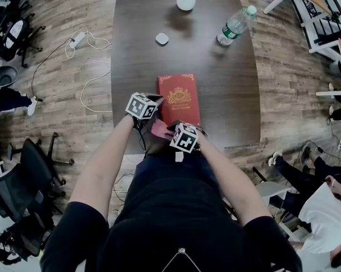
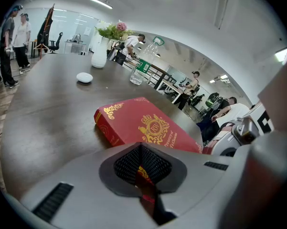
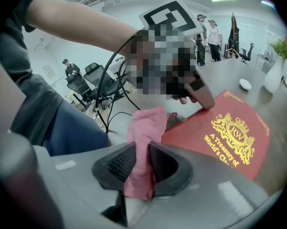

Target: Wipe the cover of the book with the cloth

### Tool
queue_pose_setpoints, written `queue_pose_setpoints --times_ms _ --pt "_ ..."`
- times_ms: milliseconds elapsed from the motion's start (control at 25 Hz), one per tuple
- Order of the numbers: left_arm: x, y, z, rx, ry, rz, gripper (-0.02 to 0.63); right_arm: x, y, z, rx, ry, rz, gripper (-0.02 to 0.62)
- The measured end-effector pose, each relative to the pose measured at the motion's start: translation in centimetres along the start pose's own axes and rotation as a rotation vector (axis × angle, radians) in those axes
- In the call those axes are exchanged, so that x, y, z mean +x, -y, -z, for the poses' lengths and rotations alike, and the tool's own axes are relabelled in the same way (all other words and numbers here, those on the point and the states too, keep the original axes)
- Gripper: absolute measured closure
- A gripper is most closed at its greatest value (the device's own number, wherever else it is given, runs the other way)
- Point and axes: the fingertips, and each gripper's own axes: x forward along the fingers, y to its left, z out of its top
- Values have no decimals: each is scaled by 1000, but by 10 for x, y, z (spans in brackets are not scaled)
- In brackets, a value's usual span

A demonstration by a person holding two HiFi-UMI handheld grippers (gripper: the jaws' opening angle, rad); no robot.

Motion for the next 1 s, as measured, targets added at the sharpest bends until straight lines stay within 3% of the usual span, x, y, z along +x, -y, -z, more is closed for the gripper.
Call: queue_pose_setpoints --times_ms 440,1000 --pt "0 -1 0 1 4 2 611 -25 15 34 75 -6 44 497" --pt "-1 -1 0 5 -2 1 611 -72 48 91 210 4 161 497"
